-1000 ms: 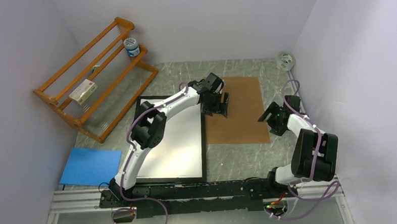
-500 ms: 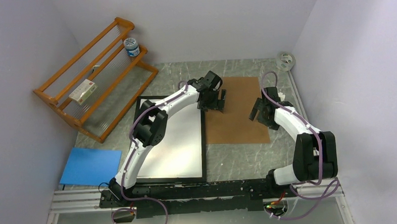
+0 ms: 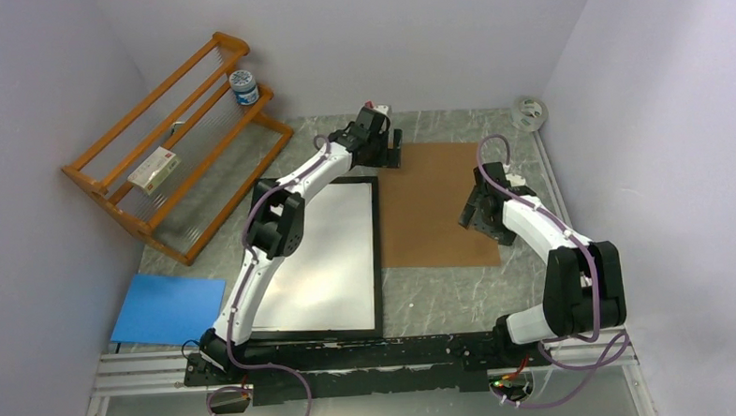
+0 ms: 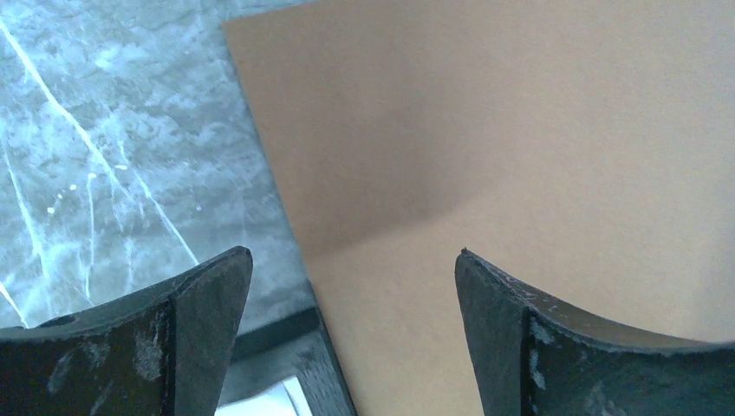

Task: Put the photo into the frame
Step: Pick up the photo frame item at the center of the board.

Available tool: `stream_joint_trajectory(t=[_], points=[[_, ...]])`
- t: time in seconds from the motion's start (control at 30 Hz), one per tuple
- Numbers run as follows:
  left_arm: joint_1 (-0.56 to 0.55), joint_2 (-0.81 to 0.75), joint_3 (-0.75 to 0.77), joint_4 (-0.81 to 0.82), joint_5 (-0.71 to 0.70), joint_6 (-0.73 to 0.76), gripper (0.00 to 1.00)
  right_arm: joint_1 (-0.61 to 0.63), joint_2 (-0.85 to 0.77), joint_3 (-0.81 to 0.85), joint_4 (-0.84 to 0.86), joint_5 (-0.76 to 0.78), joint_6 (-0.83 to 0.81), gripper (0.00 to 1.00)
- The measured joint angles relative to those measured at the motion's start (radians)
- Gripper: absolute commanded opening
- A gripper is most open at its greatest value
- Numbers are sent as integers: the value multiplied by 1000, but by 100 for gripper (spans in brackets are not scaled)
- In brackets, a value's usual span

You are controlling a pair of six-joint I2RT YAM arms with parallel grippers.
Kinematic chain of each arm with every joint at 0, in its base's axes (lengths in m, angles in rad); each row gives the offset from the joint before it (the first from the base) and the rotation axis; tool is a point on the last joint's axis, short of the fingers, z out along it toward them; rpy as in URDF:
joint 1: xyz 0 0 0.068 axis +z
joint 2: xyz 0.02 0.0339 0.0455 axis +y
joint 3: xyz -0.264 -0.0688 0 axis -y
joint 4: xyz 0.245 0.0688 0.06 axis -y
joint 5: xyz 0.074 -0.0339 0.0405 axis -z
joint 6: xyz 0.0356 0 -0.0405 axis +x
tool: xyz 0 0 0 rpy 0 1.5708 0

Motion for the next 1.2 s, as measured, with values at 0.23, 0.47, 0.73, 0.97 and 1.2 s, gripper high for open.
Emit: stream_joint_trajectory(t=[0.23,0.47,0.73,0.97,1.2], points=[[3,93,51,32,-24,39,90,0,7,30,-10,5,19,86],[1,103,54,59,49,48,78,0,14,32,-26,10,37,85],[10,113,52,82,241,-11,70,-27,41,33,-30,31,44,85],[10,113,41,91,303,-69,76,-198,51,13,8,4,37,86],[6,94,41,9,283,-166,73,-332,17,-77,76,-47,36,86]])
